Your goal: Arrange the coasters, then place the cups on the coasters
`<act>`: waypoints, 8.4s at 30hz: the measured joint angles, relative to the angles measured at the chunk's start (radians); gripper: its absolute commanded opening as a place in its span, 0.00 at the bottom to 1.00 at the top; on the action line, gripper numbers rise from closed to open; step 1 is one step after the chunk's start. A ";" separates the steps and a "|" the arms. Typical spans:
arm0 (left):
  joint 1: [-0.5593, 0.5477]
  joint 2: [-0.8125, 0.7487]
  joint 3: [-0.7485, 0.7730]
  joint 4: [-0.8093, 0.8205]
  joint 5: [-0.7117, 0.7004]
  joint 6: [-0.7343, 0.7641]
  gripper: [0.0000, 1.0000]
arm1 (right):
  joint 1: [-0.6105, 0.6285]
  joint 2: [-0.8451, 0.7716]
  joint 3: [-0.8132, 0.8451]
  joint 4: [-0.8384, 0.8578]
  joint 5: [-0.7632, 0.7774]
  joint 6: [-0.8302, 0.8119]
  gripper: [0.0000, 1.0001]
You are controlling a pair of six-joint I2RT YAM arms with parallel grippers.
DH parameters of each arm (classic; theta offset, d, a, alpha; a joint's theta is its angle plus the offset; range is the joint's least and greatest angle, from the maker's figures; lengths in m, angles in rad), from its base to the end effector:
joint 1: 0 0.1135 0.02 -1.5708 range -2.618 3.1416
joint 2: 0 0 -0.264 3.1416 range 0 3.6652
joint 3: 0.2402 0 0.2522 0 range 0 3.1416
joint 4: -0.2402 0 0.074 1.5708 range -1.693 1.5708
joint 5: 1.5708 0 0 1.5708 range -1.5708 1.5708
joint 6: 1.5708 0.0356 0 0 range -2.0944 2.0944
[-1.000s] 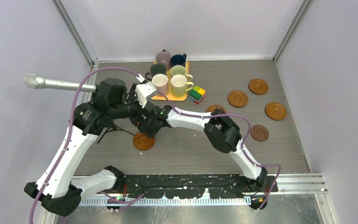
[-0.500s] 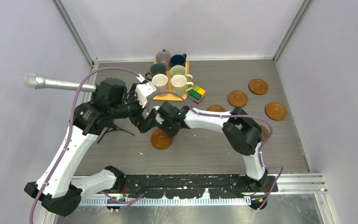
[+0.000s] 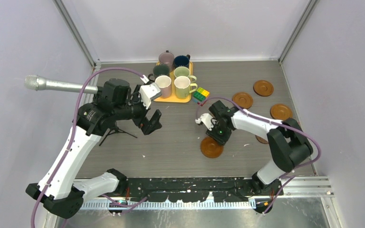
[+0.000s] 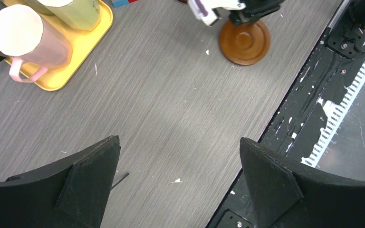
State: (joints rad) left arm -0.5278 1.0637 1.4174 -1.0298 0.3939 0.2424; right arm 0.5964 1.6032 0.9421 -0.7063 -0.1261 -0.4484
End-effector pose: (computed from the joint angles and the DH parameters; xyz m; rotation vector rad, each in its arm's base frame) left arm 0.1522 -0.1046 0.4185 1.0412 1.9973 -0.5958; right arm 0.2298 0.1614 0.1673 -1.4839 2.5394 0.2074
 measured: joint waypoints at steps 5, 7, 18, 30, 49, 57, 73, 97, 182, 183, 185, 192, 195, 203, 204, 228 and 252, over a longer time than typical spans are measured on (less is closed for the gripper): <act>0.000 0.000 0.000 0.000 0.000 0.000 1.00 | -0.054 -0.103 -0.109 -0.108 -0.007 -0.118 0.33; 0.000 0.000 0.000 0.000 0.000 0.000 1.00 | -0.084 -0.130 -0.142 -0.154 -0.005 -0.156 0.32; 0.000 -0.005 -0.003 0.000 0.000 0.000 1.00 | -0.364 -0.167 -0.185 -0.232 0.055 -0.305 0.32; 0.000 -0.008 -0.011 -0.001 0.000 0.003 1.00 | -0.417 -0.143 -0.081 -0.270 0.049 -0.342 0.53; -0.016 0.231 0.212 -0.206 -0.048 0.092 1.00 | -0.422 -0.293 0.318 -0.305 -0.134 -0.069 0.72; -0.045 0.245 0.179 -0.220 -0.177 0.191 0.93 | -0.427 -0.315 0.290 -0.249 -0.127 0.053 0.72; -0.107 0.291 -0.449 0.463 -0.277 0.751 0.71 | -0.459 -0.213 0.310 -0.205 -0.200 0.147 0.73; 0.071 1.019 0.046 0.706 -0.064 1.025 0.50 | -0.521 -0.179 0.398 -0.294 -0.265 0.147 0.71; -0.366 0.613 -0.409 0.369 -0.210 0.543 0.00 | -0.553 -0.058 0.446 -0.243 -0.388 0.242 0.64; -0.379 0.607 -0.415 0.367 -0.211 0.537 0.00 | -0.553 -0.058 0.446 -0.244 -0.390 0.242 0.64; -0.410 0.597 -0.426 0.362 -0.210 0.521 0.00 | -0.553 -0.058 0.446 -0.244 -0.396 0.241 0.64; -0.500 0.558 -0.464 0.338 -0.194 0.478 0.00 | -0.553 -0.058 0.435 -0.243 -0.416 0.237 0.64; -0.543 0.544 -0.478 0.322 -0.180 0.462 0.00 | -0.553 -0.058 0.428 -0.242 -0.426 0.236 0.64; -0.608 0.516 -0.504 0.256 -0.125 0.439 0.36 | -0.552 -0.058 0.425 -0.232 -0.463 0.229 0.64; -0.609 0.516 -0.504 0.242 -0.114 0.436 0.42 | -0.552 -0.058 0.425 -0.230 -0.467 0.225 0.65; -0.321 0.312 -0.024 -0.230 0.081 0.323 1.00 | -0.296 0.136 0.568 -0.177 -0.541 -0.286 0.69; 0.107 0.193 0.124 -0.159 0.231 0.004 1.00 | -0.121 0.476 0.868 -0.319 -0.416 -0.875 0.65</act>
State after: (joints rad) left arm -0.4206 1.2564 1.5417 -1.1885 0.6247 0.2462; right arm 0.4751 2.0789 1.8099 -1.0252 -0.5419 -1.3231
